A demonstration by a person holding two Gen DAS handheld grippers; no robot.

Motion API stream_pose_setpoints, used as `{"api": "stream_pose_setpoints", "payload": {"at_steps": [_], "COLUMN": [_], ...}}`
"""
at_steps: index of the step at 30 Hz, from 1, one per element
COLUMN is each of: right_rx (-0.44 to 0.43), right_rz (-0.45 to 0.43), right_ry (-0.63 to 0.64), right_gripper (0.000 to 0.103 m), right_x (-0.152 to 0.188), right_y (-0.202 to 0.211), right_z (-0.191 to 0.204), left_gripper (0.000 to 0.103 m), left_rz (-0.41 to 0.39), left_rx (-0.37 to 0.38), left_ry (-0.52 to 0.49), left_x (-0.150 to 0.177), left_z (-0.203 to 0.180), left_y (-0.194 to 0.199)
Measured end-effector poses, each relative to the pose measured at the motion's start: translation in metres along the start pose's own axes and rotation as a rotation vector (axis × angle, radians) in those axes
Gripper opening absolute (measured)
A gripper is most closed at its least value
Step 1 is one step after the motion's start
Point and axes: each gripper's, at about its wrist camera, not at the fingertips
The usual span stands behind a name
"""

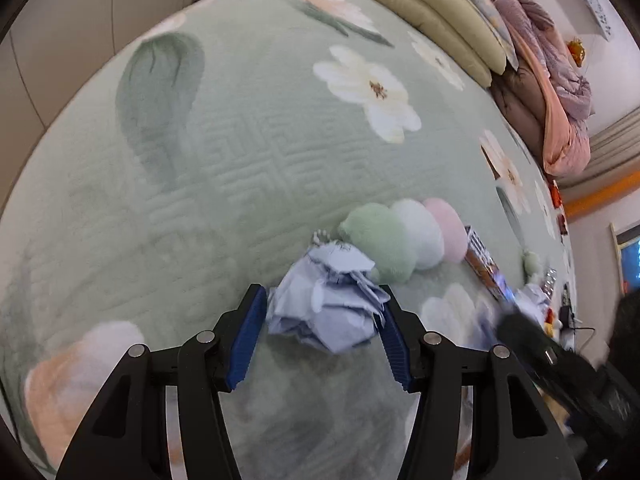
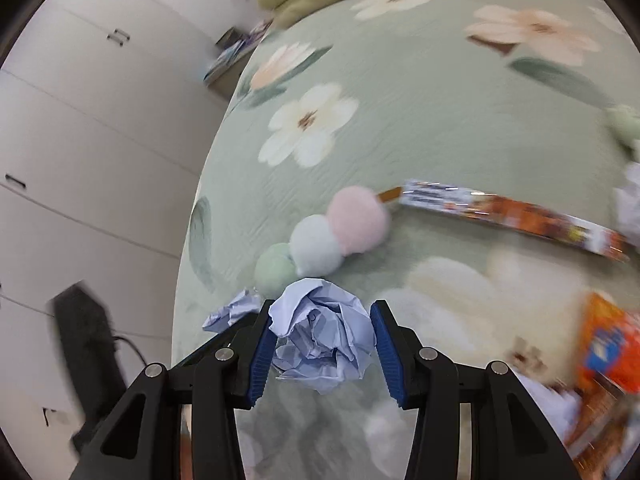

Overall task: Organize objects
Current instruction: 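Grasp the paper ball with the left gripper while the right grasps another paper ball, then carry both paper balls to the golden plate and open both grippers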

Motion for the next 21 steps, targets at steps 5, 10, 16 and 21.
{"api": "stream_pose_setpoints", "payload": {"at_steps": [5, 10, 16, 21], "right_rx": [0.055, 0.093, 0.161, 0.220], "right_rz": [-0.011, -0.015, 0.032, 0.036], "right_ry": [-0.011, -0.039, -0.094, -0.144], "right_gripper": [0.046, 0.046, 0.046, 0.046], "right_x": [0.026, 0.068, 0.128, 0.169], "right_y": [0.034, 0.073, 0.110, 0.149], "right_z": [-0.012, -0.027, -0.048, -0.072], "left_gripper": [0.042, 0.042, 0.042, 0.042], "left_rz": [-0.026, -0.011, 0.097, 0.195], "left_rx": [0.038, 0.070, 0.122, 0.164], "left_ry": [0.002, -0.060, -0.116, -0.206], "left_x": [0.003, 0.042, 0.131, 0.187], "left_z": [-0.003, -0.021, -0.058, -0.091], "left_y": [0.018, 0.058, 0.084, 0.087]}}
Point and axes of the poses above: each gripper's, at about its wrist camera, not at the fingertips, and y roughly against the way its jaws point, z to its left, x to its underside
